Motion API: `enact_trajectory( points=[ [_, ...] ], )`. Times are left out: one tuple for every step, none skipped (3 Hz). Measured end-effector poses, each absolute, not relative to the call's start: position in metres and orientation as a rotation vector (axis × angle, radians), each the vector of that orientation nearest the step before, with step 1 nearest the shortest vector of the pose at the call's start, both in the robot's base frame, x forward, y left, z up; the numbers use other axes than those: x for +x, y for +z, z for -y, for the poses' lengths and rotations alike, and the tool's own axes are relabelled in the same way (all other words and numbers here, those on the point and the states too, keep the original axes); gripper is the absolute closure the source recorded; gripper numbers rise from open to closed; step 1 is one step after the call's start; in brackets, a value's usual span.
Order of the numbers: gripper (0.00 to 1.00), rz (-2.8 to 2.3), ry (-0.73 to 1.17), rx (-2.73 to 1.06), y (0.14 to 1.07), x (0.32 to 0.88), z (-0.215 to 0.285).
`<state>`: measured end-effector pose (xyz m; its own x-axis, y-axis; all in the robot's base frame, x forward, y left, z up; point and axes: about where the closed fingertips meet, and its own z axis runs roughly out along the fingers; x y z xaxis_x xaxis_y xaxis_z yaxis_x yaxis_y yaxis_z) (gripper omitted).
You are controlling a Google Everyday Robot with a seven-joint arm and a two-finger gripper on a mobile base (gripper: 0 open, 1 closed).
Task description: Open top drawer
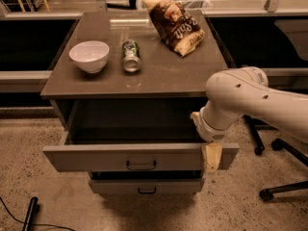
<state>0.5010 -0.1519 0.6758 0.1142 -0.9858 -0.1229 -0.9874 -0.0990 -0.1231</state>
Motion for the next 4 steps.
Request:
enact_trajectory(
  points=[
    [0.18, -1.99, 0.075, -2.279, 0.653, 0.475, 0.149],
    [0.43, -1.978, 0.144, -2.408, 0.634, 0.431, 0.135],
    [0.6, -1.96, 0.139, -2.452, 0.634, 0.42, 0.13],
    [0.7, -1.941, 0.123, -2.487, 0.636, 0.413, 0.124]
  ],
)
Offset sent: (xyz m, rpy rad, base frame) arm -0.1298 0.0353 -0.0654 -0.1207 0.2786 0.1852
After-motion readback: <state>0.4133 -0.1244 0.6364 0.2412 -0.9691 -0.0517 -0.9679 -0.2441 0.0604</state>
